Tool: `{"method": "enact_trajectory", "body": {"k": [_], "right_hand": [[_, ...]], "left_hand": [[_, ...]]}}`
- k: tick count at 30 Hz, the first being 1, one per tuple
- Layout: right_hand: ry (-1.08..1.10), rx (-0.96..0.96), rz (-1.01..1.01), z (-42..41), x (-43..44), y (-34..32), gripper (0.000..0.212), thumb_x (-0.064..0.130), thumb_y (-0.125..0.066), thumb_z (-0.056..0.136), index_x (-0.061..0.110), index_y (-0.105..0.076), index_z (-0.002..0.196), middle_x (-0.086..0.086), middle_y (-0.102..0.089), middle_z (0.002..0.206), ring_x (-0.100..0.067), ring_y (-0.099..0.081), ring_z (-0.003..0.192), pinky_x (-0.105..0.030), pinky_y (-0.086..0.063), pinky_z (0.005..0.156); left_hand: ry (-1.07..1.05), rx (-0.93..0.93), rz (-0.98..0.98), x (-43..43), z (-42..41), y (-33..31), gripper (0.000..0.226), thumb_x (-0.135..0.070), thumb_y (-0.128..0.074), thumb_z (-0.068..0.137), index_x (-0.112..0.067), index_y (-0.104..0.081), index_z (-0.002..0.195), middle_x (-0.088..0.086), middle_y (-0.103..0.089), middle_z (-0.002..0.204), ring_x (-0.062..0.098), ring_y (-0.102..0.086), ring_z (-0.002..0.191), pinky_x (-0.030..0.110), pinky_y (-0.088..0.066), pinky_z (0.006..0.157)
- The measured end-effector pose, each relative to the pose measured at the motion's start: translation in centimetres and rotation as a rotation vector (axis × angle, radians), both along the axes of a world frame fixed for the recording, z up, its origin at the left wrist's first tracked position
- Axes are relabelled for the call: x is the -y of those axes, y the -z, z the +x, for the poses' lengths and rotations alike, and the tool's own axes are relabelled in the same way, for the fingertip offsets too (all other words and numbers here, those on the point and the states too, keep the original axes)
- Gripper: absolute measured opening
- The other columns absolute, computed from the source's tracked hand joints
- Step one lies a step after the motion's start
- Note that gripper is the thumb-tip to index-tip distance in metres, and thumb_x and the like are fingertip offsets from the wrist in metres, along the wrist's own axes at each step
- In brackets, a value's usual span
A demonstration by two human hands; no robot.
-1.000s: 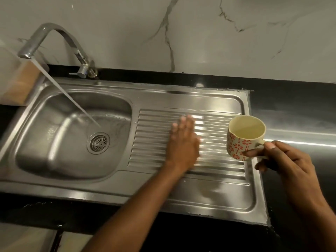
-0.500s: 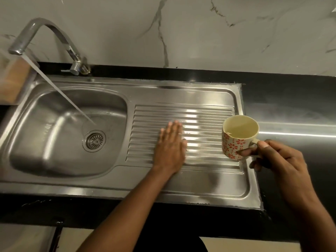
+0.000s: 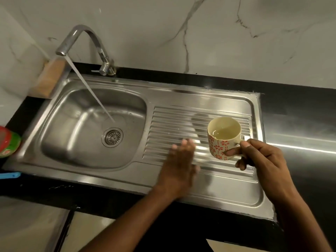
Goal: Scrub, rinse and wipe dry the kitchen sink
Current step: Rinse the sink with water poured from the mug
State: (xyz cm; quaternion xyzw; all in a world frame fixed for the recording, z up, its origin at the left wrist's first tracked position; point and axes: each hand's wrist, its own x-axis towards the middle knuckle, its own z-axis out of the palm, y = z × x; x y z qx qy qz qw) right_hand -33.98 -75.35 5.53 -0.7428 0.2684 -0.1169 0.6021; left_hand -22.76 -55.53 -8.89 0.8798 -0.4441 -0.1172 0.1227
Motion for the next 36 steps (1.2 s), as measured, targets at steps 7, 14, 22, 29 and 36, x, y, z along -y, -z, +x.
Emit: {"method": "enact_trajectory", "body": {"k": [7, 14, 22, 29, 36], "right_hand": [[-0.066, -0.035, -0.037, 1.6, -1.7, 0.1, 0.036, 0.024, -0.048, 0.106, 0.007, -0.078, 0.095, -0.012, -0.077, 0.093, -0.033, -0.062, 0.066, -0.053, -0.056, 0.069], [-0.128, -0.073, 0.002, 5.3, -5.8, 0.3, 0.039, 0.034, -0.053, 0.099, 0.014, -0.083, 0.085, -0.009, -0.078, 0.095, -0.031, -0.06, 0.062, -0.057, -0.057, 0.073], [-0.257, -0.16, 0.054, 13.0, -12.9, 1.9, 0.041, 0.023, -0.05, 0.107, 0.016, -0.083, 0.083, -0.008, -0.078, 0.096, -0.029, -0.06, 0.065, -0.06, -0.055, 0.079], [-0.393, -0.236, -0.101, 22.8, -20.7, 5.4, 0.039, 0.031, -0.055, 0.106, 0.02, -0.08, 0.077, 0.002, -0.079, 0.086, -0.013, -0.068, 0.061, -0.031, -0.056, 0.06], [-0.561, -0.379, -0.33, 36.0, -33.4, 9.8, 0.044, 0.036, -0.039, 0.105, 0.013, -0.076, 0.101, -0.009, -0.078, 0.099, -0.025, -0.073, 0.083, -0.038, -0.06, 0.083]], "left_hand": [[0.304, 0.016, 0.079, 1.9, -2.9, 1.2, 0.068, -0.05, -0.032, 0.109, -0.016, -0.017, 0.167, 0.008, -0.03, 0.17, 0.029, -0.017, 0.159, 0.054, -0.001, 0.13], [0.017, 0.032, 0.093, -6.3, 3.6, 2.3, 0.065, -0.041, -0.029, 0.111, -0.017, -0.01, 0.168, 0.002, -0.004, 0.176, 0.024, -0.002, 0.163, 0.053, -0.011, 0.13], [-0.252, -0.037, 0.274, -20.4, 13.2, 0.7, 0.069, -0.048, -0.028, 0.106, -0.011, -0.03, 0.163, 0.008, -0.026, 0.172, 0.028, -0.024, 0.159, 0.054, -0.026, 0.126], [-0.303, -0.079, 0.513, -30.5, 21.9, -0.7, 0.066, -0.048, -0.017, 0.11, -0.013, -0.022, 0.166, 0.005, -0.008, 0.176, 0.023, -0.004, 0.162, 0.046, -0.002, 0.131], [-0.115, 0.141, 0.877, -37.2, 30.8, 0.2, 0.064, -0.047, -0.027, 0.104, -0.01, -0.049, 0.151, 0.012, -0.04, 0.163, 0.032, -0.027, 0.154, 0.051, -0.006, 0.129]]}}
